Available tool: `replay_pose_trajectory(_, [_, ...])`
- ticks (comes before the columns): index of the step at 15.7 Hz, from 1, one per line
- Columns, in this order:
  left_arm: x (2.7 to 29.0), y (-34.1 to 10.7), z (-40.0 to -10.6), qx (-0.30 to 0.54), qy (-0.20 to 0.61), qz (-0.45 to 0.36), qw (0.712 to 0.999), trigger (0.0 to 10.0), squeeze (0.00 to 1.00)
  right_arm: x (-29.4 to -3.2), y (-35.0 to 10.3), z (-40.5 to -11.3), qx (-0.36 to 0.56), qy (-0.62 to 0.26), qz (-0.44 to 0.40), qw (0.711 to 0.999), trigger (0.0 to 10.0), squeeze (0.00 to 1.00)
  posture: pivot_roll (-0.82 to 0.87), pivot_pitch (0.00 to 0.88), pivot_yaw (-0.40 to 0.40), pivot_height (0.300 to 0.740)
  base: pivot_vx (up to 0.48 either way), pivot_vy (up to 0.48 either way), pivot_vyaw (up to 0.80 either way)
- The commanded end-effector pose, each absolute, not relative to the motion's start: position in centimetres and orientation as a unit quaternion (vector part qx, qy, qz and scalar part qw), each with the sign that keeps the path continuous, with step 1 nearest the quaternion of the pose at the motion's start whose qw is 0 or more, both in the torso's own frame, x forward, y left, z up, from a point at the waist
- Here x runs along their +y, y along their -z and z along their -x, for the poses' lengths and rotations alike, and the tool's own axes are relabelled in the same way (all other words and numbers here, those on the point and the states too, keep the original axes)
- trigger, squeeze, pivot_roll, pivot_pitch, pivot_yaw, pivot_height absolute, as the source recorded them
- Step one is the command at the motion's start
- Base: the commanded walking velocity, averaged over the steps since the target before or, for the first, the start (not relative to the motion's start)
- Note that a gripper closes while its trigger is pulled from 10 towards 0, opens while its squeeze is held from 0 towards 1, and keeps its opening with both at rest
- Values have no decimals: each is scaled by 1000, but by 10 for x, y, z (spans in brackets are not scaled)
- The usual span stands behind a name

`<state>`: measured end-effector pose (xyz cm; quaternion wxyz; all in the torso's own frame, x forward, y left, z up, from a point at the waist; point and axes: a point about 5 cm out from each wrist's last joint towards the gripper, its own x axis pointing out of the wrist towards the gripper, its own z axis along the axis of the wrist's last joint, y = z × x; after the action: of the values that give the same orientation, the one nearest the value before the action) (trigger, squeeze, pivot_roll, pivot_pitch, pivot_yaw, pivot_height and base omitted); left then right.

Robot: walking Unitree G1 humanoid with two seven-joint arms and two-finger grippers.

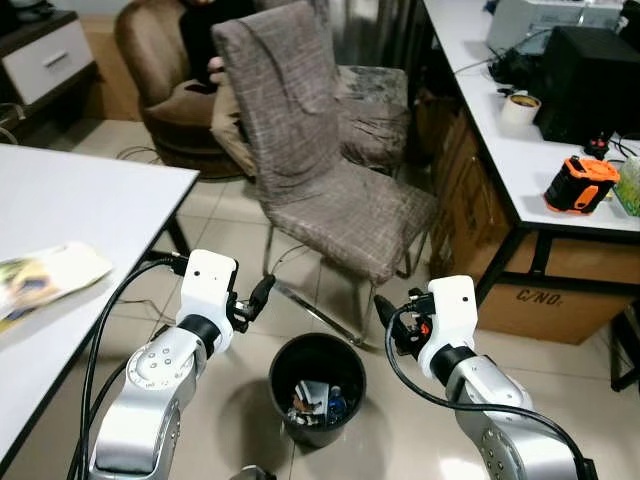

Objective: Picking trash to rubbish bin

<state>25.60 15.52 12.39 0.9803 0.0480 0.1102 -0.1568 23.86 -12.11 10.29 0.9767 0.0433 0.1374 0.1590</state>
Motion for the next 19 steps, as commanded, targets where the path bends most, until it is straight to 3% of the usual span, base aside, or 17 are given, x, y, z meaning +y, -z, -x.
replay_pose_trajectory(1, [155,-126,-257,108,153,-47,981,10000,0,-123,-103,-241,133,-150,-42,979,10000,0,-32,0,24,740,-296,0,0])
replay_pose_trajectory(19, [160,-133,-248,99,129,-56,985,10000,0,-117,-104,-242,128,-176,-38,975,10000,0,-5,0,-30,740,-297,0,0])
